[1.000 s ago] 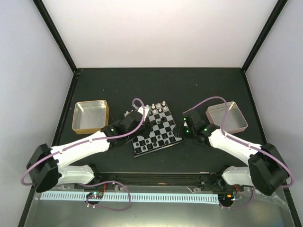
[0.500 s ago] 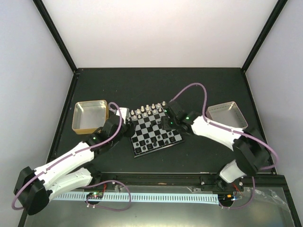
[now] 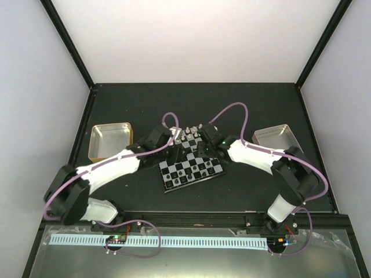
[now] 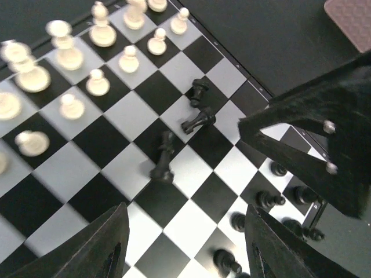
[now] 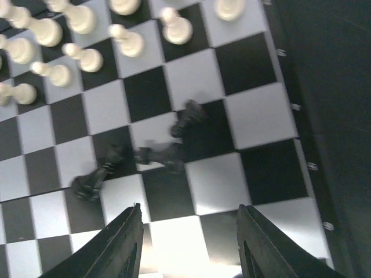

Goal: Set up the chess pieces on the board
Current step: Pick up the chess piece from the chessboard.

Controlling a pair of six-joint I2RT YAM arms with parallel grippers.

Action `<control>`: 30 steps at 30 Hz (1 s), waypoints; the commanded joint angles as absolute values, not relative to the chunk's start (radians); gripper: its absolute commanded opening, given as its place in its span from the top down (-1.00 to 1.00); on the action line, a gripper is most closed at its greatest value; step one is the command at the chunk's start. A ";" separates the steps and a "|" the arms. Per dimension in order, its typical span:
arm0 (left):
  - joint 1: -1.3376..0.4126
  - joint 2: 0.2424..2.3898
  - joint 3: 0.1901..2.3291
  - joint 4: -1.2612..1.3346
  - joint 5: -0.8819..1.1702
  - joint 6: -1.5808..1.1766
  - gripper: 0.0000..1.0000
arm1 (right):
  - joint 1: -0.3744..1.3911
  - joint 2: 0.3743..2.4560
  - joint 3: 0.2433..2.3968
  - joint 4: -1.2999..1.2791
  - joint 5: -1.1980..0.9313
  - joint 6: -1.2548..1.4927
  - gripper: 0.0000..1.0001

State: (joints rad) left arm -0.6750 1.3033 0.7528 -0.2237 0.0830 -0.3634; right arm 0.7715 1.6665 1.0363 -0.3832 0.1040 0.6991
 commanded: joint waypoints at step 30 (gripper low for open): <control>-0.711 1.813 1.086 -0.440 -0.009 -0.313 0.44 | 0.667 1.521 0.870 -0.295 0.067 0.736 0.11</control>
